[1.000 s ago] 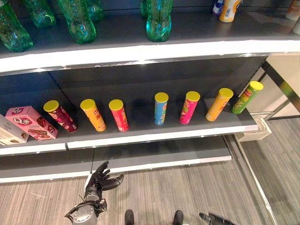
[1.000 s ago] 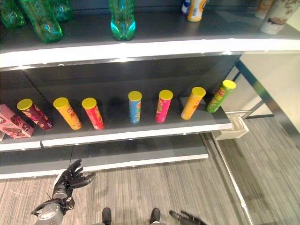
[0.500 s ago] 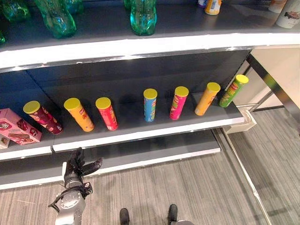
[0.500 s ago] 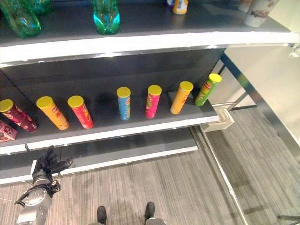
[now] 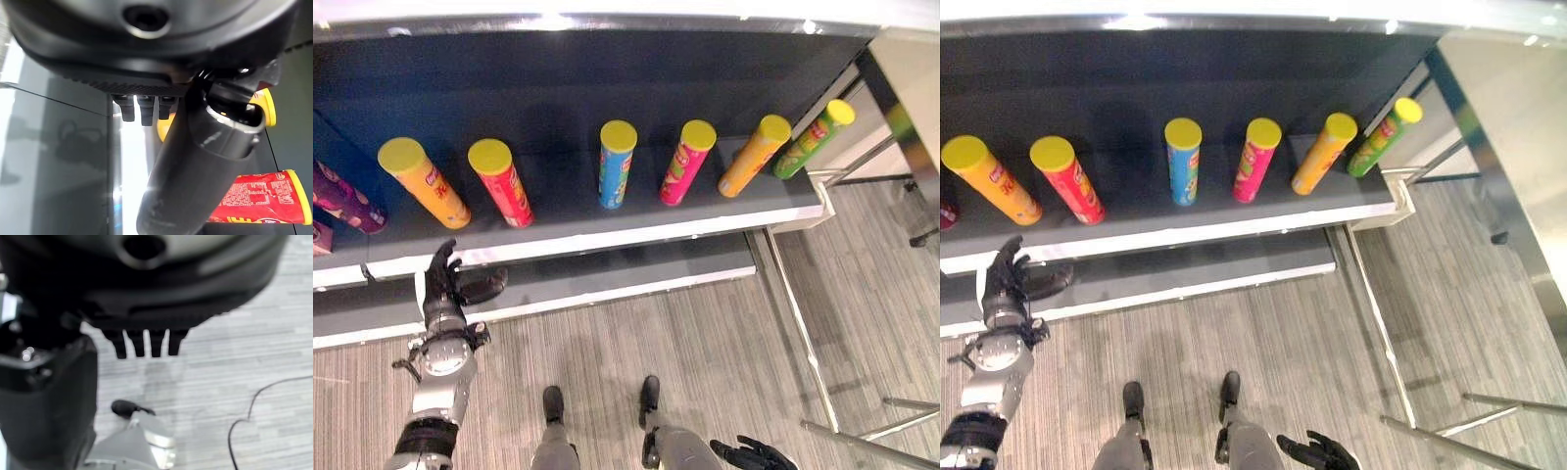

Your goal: Put the goods on the table back onto the shelves and tidy them up.

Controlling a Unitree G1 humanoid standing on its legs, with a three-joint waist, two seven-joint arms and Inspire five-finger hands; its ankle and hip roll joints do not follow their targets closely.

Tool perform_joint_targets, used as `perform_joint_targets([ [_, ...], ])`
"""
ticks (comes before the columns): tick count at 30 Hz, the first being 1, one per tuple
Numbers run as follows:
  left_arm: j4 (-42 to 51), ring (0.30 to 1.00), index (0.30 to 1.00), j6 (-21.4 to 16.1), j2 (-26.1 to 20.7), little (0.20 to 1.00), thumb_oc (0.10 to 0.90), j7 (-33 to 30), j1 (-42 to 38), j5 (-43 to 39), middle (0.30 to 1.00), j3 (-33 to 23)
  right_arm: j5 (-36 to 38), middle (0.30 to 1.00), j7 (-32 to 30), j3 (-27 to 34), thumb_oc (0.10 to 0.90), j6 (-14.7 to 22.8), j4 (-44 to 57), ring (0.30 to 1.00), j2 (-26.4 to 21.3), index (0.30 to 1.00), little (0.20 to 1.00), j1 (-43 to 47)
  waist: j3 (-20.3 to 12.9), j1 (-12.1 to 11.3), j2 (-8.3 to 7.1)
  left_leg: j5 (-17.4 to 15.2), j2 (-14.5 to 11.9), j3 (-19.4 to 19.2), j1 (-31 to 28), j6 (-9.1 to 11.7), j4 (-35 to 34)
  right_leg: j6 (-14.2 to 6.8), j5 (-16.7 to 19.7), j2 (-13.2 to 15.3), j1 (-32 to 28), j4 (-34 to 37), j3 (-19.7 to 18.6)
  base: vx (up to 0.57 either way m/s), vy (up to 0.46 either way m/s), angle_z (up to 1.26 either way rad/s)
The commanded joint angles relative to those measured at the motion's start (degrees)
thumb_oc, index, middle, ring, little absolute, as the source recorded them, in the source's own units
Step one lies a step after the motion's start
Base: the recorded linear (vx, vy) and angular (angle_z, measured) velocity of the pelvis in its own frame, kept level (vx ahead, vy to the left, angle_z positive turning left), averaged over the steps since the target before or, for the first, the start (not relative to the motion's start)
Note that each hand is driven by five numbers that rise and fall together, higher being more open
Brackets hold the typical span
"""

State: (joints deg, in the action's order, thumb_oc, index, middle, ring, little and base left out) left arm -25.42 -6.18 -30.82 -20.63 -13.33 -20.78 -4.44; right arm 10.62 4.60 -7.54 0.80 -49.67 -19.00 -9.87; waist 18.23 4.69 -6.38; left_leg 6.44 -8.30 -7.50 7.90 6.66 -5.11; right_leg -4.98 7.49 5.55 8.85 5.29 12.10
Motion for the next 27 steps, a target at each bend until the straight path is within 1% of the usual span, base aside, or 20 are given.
perform_joint_targets([
  [1, -1.3, 0.900, 0.900, -7.7, -6.0, 0.900, 0.800, -2.8, -7.2, 2.1, 0.900, 0.3, 2.4, 0.900, -2.0, -1.3, 0.800, 1.6, 2.1, 0.900, -1.1, 0.900, 0.900, -0.4, -0.9, 0.5, -1.58, -3.2, -3.5, 1.8, 1.1, 3.3, 0.1, -8.3, -3.9, 6.5, -0.8, -0.7, -1.6, 0.00, 0.000, 0.00],
  [3, -1.7, 0.900, 0.900, -7.8, -6.4, 0.900, 0.800, -3.2, -8.3, 2.1, 0.900, 0.8, 2.5, 0.900, -2.2, -1.6, 0.800, 1.9, 2.5, 0.900, -1.2, 0.900, 0.900, -0.1, -0.6, 0.6, -1.70, -3.1, -3.4, 1.8, 1.3, 3.3, 0.1, -8.4, -3.8, 6.5, -0.4, -0.7, -1.7, 0.00, 0.000, 0.00],
  [4, -2.1, 0.900, 0.900, -8.2, -7.1, 0.900, 0.800, -3.9, -10.0, 1.8, 0.900, 1.0, 2.7, 0.900, -2.4, -2.3, 0.800, 2.1, 3.0, 0.900, -1.2, 0.900, 0.900, 0.3, -0.2, 0.8, -1.93, -3.0, -3.5, 1.7, 1.7, 3.4, 0.1, -8.5, -3.6, 6.6, 0.0, -0.7, -1.8, -0.01, -0.012, -0.05],
  [7, -2.9, 0.900, 0.900, -8.3, -8.3, 0.900, 0.800, -4.8, -12.0, 1.7, 0.900, 1.4, 3.1, 0.900, -2.7, -3.0, 0.800, 2.6, 4.3, 0.900, -1.2, 0.900, 0.900, 0.6, 0.2, 1.1, -2.45, -2.9, -3.5, 1.5, 2.1, 3.4, 0.1, -8.6, -3.4, 6.5, 0.7, -0.8, -2.2, -0.01, -0.013, -0.08],
  [8, -4.2, 0.900, 0.900, -8.2, -9.4, 0.900, 0.800, -5.0, -14.0, 1.7, 0.900, 2.2, 3.3, 0.900, -2.7, -3.5, 0.800, 2.8, 5.3, 0.900, -1.5, 0.900, 0.900, 0.6, 0.5, 1.5, -2.74, -2.8, -3.6, 1.4, 2.4, 3.4, 0.1, -8.7, -3.3, 6.4, 1.1, -0.8, -2.4, 0.00, -0.019, -0.17],
  [10, -5.2, 0.900, 0.900, -7.9, -10.1, 0.900, 0.800, -4.8, -15.4, 1.8, 0.900, 3.1, 3.5, 0.900, -2.6, -3.9, 0.800, 2.9, 6.0, 0.900, -1.6, 0.900, 0.900, 0.5, 0.6, 1.8, -2.97, -2.8, -3.6, 1.4, 2.6, 3.5, 0.1, -8.7, -3.2, 6.4, 1.5, -0.8, -2.5, 0.00, -0.020, -0.10],
  [18, -8.6, 0.900, 0.900, -7.5, -11.7, 0.900, 0.800, -4.8, -19.6, 2.2, 0.900, 5.6, 4.3, 0.900, -2.8, -4.5, 0.800, 3.4, 7.2, 0.900, -2.0, 0.900, 0.900, 0.6, 1.2, 2.8, -3.39, -2.6, -3.9, 0.9, 3.4, 3.5, 0.1, -8.8, -2.9, 6.3, 2.7, -0.9, -3.0, 0.00, -0.001, 0.00],
  [23, -10.9, 0.900, 0.900, -7.5, -12.8, 0.900, 0.800, -5.2, -22.4, 2.1, 0.900, 6.8, 5.0, 0.900, -2.9, -5.1, 0.800, 4.2, 9.3, 0.900, -2.2, 0.900, 0.900, 0.1, 1.7, 3.7, -4.04, -2.4, -4.1, 0.6, 4.0, 3.6, 0.1, -8.9, -2.6, 6.1, 3.8, -0.9, -3.5, -0.01, -0.007, -0.01],
  [27, -12.0, 0.900, 0.900, -7.5, -13.2, 0.900, 0.800, -5.1, -24.0, 1.9, 0.900, 7.7, 5.0, 0.900, -2.9, -5.4, 0.800, 4.4, 9.4, 0.900, -2.2, 0.900, 0.900, -0.3, 1.9, 4.1, -4.27, -2.4, -4.3, 0.4, 4.0, 3.6, 0.1, -8.9, -2.5, 6.1, 4.2, -0.9, -3.8, 0.00, -0.002, -0.01],
])
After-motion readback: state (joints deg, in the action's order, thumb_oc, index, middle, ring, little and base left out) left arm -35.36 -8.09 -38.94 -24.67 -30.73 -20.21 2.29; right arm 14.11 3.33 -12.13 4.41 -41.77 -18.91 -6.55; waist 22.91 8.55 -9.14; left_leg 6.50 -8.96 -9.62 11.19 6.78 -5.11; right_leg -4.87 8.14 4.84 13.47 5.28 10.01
